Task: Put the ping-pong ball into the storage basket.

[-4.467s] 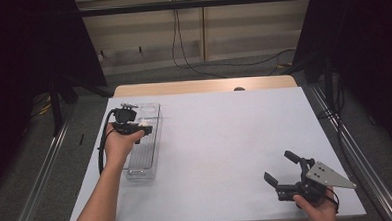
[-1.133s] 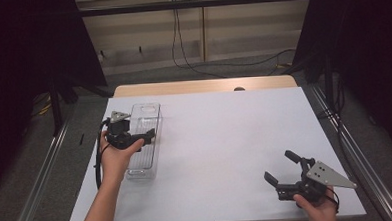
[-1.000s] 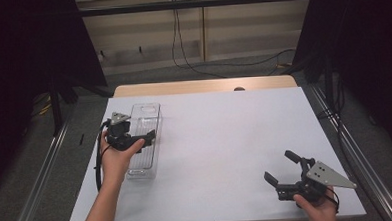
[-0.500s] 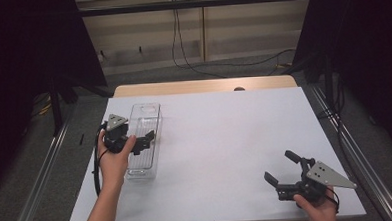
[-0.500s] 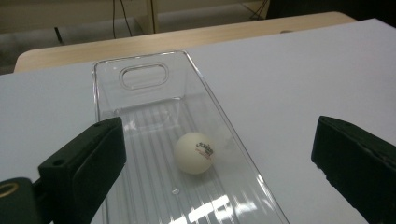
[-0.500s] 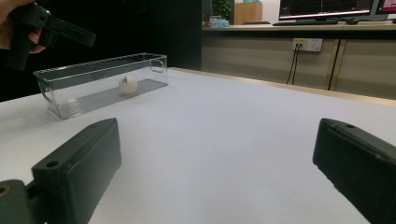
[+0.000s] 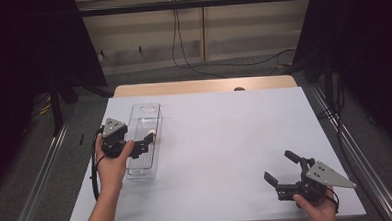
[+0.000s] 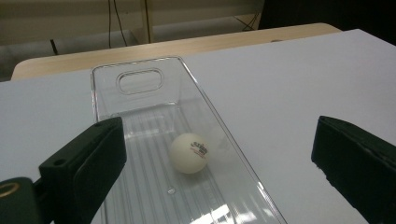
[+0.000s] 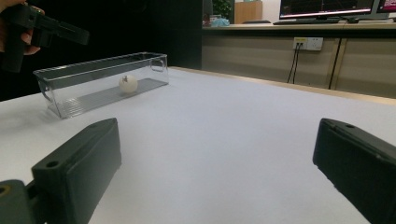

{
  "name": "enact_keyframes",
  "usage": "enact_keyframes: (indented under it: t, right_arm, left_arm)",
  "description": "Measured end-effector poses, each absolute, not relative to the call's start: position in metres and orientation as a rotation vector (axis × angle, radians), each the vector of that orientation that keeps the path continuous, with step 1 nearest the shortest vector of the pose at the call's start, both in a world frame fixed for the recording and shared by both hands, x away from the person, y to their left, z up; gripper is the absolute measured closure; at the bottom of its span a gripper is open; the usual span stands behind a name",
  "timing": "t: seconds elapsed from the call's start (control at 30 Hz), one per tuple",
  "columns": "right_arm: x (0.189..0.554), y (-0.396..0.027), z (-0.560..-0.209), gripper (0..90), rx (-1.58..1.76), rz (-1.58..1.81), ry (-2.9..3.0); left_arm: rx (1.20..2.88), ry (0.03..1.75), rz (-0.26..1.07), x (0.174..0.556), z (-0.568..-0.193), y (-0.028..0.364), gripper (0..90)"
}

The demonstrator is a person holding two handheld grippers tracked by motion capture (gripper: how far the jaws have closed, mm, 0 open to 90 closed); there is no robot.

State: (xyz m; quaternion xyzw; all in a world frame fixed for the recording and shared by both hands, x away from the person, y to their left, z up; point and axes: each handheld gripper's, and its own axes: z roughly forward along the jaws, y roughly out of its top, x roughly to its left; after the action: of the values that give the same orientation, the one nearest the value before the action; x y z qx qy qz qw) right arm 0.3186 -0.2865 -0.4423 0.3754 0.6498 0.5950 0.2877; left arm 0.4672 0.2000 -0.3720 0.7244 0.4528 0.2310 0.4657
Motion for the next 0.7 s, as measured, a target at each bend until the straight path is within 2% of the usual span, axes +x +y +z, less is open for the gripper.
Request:
enact_keyframes:
  t: [0.7]
  right_arm:
    - [0.318, -0.287, -0.442, 0.7, 1.006, 1.584, 1.737]
  left_arm:
    - [1.732, 1.083, 0.558, 0.454, -0.377, 0.209, 3.4]
